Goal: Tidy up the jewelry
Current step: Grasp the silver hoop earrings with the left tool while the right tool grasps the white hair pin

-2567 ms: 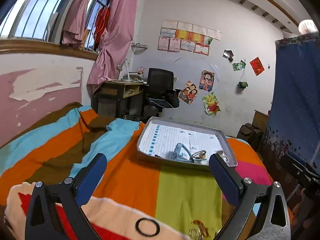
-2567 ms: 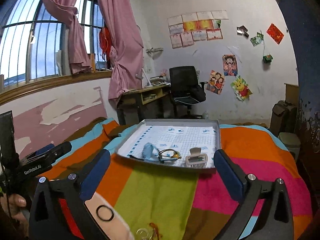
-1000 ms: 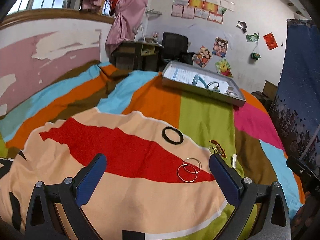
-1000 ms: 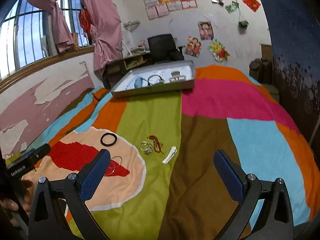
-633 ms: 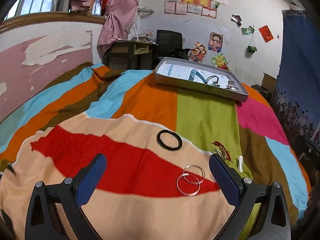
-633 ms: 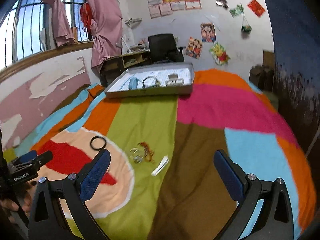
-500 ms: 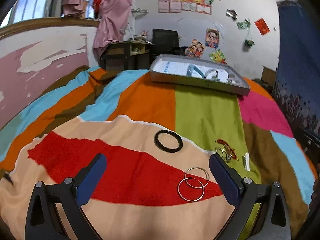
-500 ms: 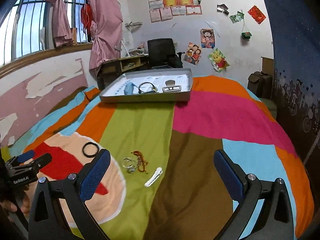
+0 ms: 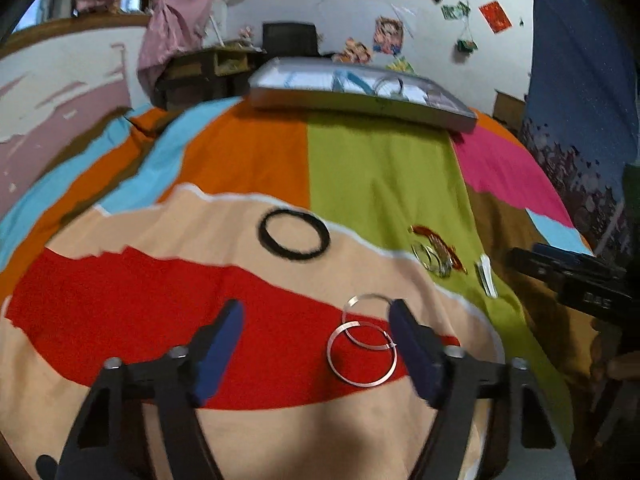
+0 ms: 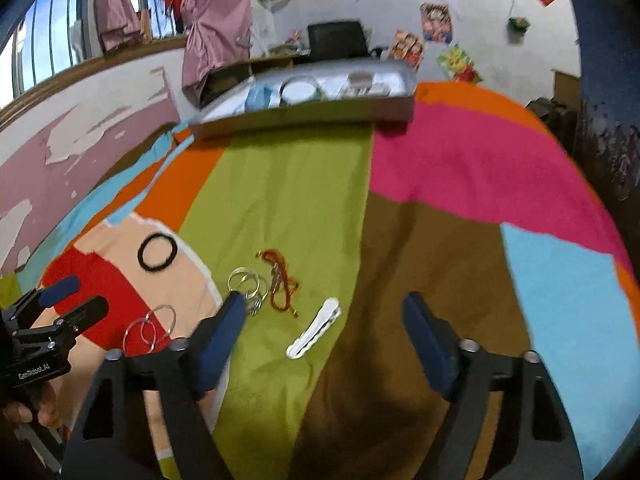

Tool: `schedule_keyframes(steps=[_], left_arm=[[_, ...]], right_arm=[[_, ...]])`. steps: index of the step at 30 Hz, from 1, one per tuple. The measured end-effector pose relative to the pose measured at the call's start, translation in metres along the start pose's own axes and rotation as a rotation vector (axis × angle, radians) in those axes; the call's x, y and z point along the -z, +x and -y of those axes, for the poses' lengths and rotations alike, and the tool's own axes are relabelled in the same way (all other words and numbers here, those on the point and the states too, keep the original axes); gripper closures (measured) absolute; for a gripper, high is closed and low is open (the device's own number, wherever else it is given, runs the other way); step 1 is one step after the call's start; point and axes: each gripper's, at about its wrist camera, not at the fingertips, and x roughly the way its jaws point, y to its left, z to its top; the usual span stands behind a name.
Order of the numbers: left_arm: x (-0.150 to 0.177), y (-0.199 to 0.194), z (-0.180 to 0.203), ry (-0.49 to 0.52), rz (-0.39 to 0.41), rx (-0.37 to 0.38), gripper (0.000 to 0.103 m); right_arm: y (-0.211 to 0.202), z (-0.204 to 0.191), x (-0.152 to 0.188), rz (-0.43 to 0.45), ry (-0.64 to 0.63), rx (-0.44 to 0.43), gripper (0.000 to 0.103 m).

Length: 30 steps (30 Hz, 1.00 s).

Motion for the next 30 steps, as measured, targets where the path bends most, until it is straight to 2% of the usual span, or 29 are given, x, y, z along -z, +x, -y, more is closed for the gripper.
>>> schedule_keyframes(steps=[2, 4, 8, 11, 16, 19, 20, 22, 27, 30], left_arm=[[0.003, 0.007, -0.001, -0.014, -0.038, 0.029, 0.042], [0.006, 0.013, -0.001, -0.028, -0.075, 0.062, 0.043], [0.012, 0.027, 0.0, -0.039, -0.148, 0.079, 0.043], [0.015, 0.029, -0.001, -0.056, -0.155, 0.085, 0.046], [0.016, 0.029, -0.003, -0.079, -0.165, 0.081, 0.059], [0.016, 0.03, -0.006, -0.096, -0.172, 0.083, 0.074], [0.015, 0.03, -0.008, -0.104, -0.175, 0.089, 0.079], [0.015, 0.03, -0.009, -0.117, -0.183, 0.104, 0.083], [0.014, 0.033, -0.007, -0.098, -0.205, 0.12, 0.096], [0.013, 0.034, -0.004, -0.085, -0.216, 0.14, 0.099]], right_arm=[[0.011, -0.001, 0.003, -0.037, -0.006, -0.011, 0.05], [0.019, -0.002, 0.006, -0.068, -0.005, -0.013, 0.055], [0.036, 0.0, 0.01, -0.123, 0.018, -0.023, 0.056], [0.045, 0.003, 0.012, -0.15, 0.06, -0.046, 0.056], [0.055, 0.003, 0.013, -0.154, 0.085, -0.064, 0.056], [0.061, 0.0, 0.013, -0.163, 0.081, -0.073, 0.056], [0.062, -0.002, 0.013, -0.168, 0.075, -0.076, 0.064], [0.064, -0.004, 0.013, -0.18, 0.065, -0.077, 0.074], [0.068, -0.011, 0.018, -0.201, 0.062, -0.08, 0.08], [0.069, -0.015, 0.019, -0.205, 0.064, -0.081, 0.083]])
